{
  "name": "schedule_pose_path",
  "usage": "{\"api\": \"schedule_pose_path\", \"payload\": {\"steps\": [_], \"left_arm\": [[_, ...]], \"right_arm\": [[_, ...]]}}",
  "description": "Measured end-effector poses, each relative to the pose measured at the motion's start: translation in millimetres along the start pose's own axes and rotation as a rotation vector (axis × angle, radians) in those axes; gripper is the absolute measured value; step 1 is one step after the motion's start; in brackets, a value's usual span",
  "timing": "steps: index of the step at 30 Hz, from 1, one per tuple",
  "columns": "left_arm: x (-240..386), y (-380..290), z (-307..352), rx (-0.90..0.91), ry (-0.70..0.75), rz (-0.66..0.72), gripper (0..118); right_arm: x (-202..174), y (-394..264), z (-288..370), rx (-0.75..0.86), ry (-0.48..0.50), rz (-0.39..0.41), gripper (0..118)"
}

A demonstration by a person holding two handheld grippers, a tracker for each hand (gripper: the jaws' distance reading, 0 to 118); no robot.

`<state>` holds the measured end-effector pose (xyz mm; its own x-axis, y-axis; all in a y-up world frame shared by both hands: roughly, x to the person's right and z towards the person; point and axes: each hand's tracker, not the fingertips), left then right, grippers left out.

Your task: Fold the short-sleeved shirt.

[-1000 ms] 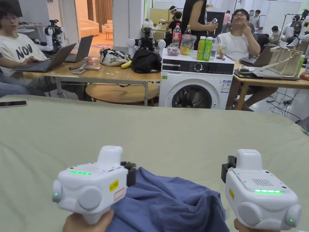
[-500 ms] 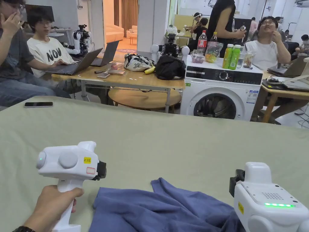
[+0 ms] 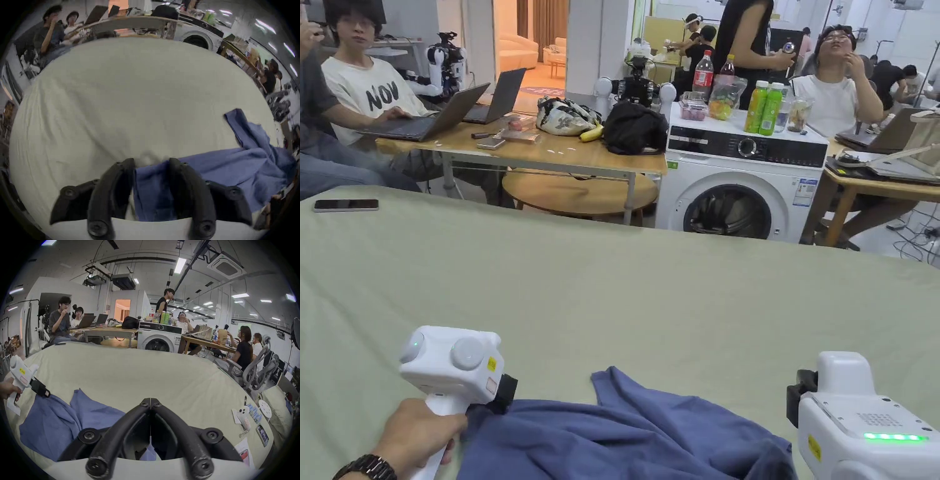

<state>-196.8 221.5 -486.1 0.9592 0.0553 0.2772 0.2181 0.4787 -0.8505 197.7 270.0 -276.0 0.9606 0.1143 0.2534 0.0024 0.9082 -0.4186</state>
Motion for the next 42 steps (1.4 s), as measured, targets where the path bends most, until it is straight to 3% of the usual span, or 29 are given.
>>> {"api": "schedule_pose_path", "payload": {"steps": [2,3,9,10,11,13,15,17,20,21,22,23,24,25,29,32,42], "left_arm": [[3,-6,6,0.011,-0.025,-0.04,10],[3,-7,7,0.013,-0.034,-0.036,0],[-19,-14,39,0.122,-0.121,0.047,0],[-19,-16,47,0.149,-0.117,0.04,0],[-19,-18,54,0.168,-0.121,0.038,0],[-21,-21,66,0.203,-0.138,0.054,0],[-24,-24,76,0.227,-0.159,0.082,0],[-22,-26,80,0.23,-0.162,0.084,0],[-20,-27,81,0.232,-0.155,0.072,0],[-20,-27,80,0.231,-0.155,0.071,0],[-20,-28,79,0.231,-0.157,0.071,0],[-19,-28,79,0.23,-0.156,0.067,0],[-19,-28,79,0.229,-0.151,0.066,0],[-19,-28,78,0.231,-0.149,0.068,0],[-21,-27,86,0.251,-0.156,0.082,0],[-23,-24,101,0.286,-0.148,0.074,0],[-49,2,186,0.479,-0.086,0.126,0]], "right_arm": [[3,3,-8,-0.021,-0.001,0.008,0],[4,5,-13,-0.036,0.003,0.014,0],[9,24,-59,-0.204,0.097,0.025,0],[9,27,-71,-0.263,0.124,0.039,7],[7,28,-85,-0.314,0.144,0.044,21],[4,25,-111,-0.445,0.209,0.033,59],[-1,14,-134,-0.542,0.215,0.045,64],[-9,0,-148,-0.613,0.194,0.064,64],[-18,-24,-164,-0.707,0.243,0.116,63],[-19,-27,-164,-0.673,0.228,0.112,62],[-18,-23,-157,-0.628,0.223,0.1,53],[-18,-21,-156,-0.615,0.218,0.089,35],[-17,-20,-154,-0.609,0.221,0.087,6],[-17,-18,-152,-0.591,0.218,0.097,0],[-9,-3,-137,-0.519,0.198,0.105,0],[8,21,-119,-0.389,0.117,0.101,0],[76,107,-48,-0.109,-0.049,-0.018,0]]}}
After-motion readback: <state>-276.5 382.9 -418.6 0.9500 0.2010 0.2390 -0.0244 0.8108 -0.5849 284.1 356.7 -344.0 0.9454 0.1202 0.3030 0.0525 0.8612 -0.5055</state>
